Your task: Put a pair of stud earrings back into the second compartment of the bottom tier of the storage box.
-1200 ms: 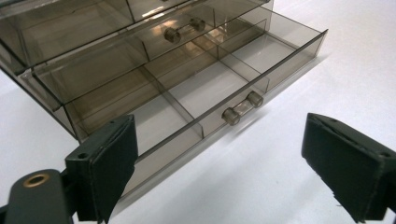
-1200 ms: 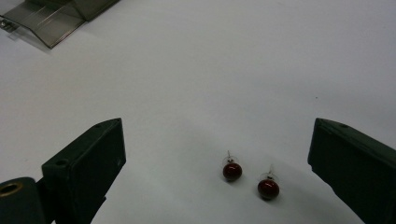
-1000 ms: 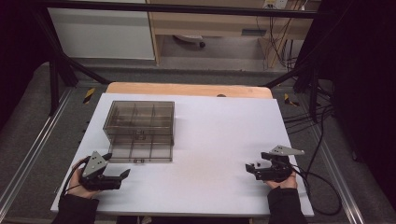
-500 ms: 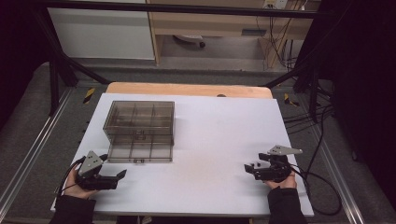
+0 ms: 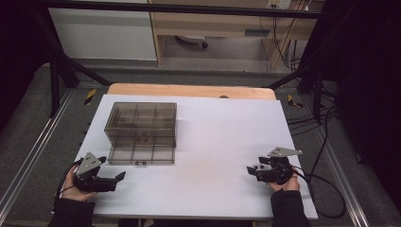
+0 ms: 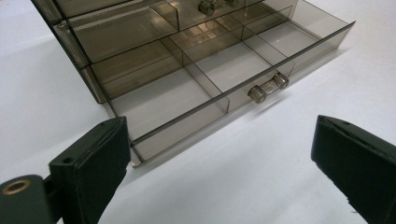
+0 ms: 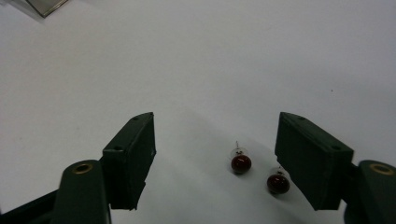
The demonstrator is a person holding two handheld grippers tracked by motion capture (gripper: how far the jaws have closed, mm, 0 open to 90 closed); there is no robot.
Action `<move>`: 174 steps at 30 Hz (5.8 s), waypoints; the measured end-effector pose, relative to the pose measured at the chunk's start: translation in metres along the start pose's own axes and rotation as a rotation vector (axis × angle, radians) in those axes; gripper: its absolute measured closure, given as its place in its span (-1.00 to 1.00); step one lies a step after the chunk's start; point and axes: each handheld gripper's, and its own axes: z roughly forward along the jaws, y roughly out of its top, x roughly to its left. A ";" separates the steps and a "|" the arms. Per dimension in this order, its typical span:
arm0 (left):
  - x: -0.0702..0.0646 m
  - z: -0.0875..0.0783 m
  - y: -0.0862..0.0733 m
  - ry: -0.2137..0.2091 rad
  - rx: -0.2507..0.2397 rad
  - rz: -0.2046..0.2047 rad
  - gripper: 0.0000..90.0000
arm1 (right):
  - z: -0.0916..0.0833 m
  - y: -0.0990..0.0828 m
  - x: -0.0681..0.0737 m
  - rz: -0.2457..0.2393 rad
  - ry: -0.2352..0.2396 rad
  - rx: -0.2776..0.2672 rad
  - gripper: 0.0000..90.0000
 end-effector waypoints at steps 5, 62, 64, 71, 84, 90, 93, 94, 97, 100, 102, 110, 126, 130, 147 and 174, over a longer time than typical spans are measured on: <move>0.000 0.001 0.000 -0.002 0.006 0.003 -0.89 | 0.001 0.000 -0.001 -0.004 -0.018 0.014 -0.10; -0.001 0.002 0.001 -0.014 0.012 -0.006 -0.89 | 0.008 0.001 -0.002 -0.029 -0.085 0.103 0.78; -0.002 0.002 0.001 -0.015 0.012 -0.006 -0.89 | 0.008 0.001 -0.002 -0.028 -0.082 0.104 0.78; -0.001 0.003 0.001 -0.017 0.014 -0.007 -0.89 | 0.006 0.003 0.000 -0.036 -0.074 0.088 0.78; -0.002 0.003 0.001 -0.019 0.018 -0.002 -0.89 | 0.005 0.011 0.010 -0.057 -0.039 0.065 0.78; -0.002 0.004 0.000 -0.023 0.020 -0.004 -0.89 | 0.007 0.014 0.015 -0.071 -0.029 0.061 0.78; -0.002 0.005 0.000 -0.023 0.021 -0.004 -0.89 | 0.009 0.017 0.018 -0.081 -0.023 0.057 0.78; -0.002 0.005 0.000 -0.023 0.022 -0.003 -0.89 | 0.009 0.018 0.020 -0.084 -0.022 0.059 0.78; -0.002 0.005 0.000 -0.023 0.023 -0.002 -0.89 | 0.010 0.021 0.023 -0.087 -0.016 0.060 0.78; -0.002 0.005 0.001 -0.023 0.023 -0.002 -0.89 | 0.012 0.024 0.026 -0.097 -0.008 0.057 0.78; -0.002 0.006 0.000 -0.023 0.025 0.000 -0.89 | 0.014 0.026 0.029 -0.102 -0.003 0.058 0.78; -0.003 0.006 0.001 -0.024 0.030 0.001 -0.89 | 0.020 0.034 0.038 -0.121 0.019 0.053 0.78; -0.003 0.006 0.001 -0.027 0.026 0.001 -0.89 | 0.036 0.062 0.067 -0.175 0.076 0.027 0.78; -0.003 0.006 0.001 -0.028 0.027 0.001 -0.89 | 0.041 0.068 0.074 -0.183 0.091 0.019 0.78; -0.003 0.006 0.001 -0.028 0.027 0.001 -0.89 | 0.059 0.089 0.100 -0.214 0.140 0.001 0.78; -0.003 0.005 0.001 -0.030 0.025 0.001 -0.89 | 0.091 0.114 0.142 -0.243 0.226 -0.023 0.78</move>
